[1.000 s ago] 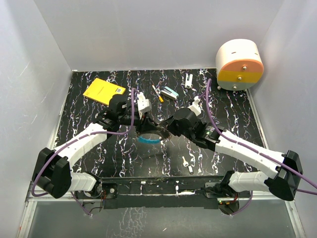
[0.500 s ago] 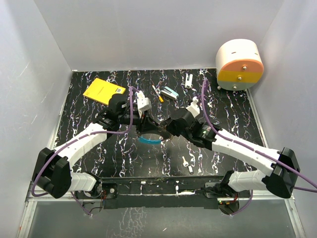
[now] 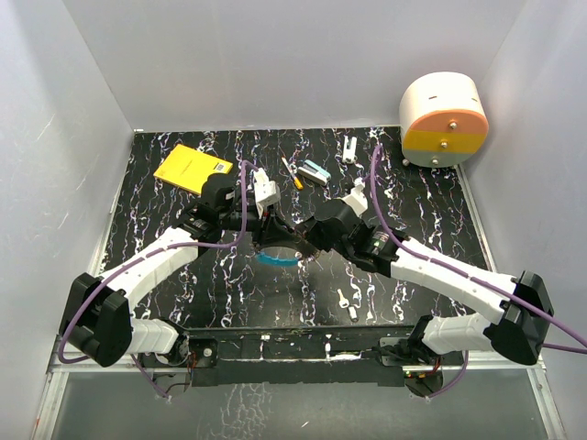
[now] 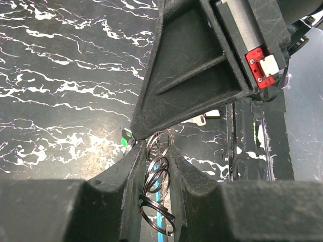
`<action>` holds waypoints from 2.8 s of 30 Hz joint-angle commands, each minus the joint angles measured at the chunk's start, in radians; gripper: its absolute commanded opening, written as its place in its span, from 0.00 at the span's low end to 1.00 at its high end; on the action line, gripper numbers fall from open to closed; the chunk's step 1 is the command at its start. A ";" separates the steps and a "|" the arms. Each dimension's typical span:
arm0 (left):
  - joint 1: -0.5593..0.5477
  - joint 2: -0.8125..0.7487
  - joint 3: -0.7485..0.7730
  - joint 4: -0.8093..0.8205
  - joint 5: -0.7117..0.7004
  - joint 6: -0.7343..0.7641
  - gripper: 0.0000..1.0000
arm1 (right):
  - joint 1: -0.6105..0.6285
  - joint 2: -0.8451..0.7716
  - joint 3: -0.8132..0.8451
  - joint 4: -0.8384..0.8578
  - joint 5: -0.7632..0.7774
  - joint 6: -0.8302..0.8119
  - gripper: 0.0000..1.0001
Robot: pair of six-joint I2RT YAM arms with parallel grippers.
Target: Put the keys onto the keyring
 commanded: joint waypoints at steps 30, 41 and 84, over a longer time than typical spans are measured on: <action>-0.004 -0.047 0.084 -0.036 0.059 0.089 0.00 | 0.007 -0.118 -0.009 0.045 -0.004 0.059 0.08; -0.004 -0.044 0.096 -0.028 0.093 0.076 0.00 | 0.007 -0.128 -0.030 0.009 -0.001 0.074 0.08; -0.005 -0.034 0.072 -0.033 0.048 0.143 0.00 | 0.010 -0.147 -0.021 0.080 -0.026 0.095 0.08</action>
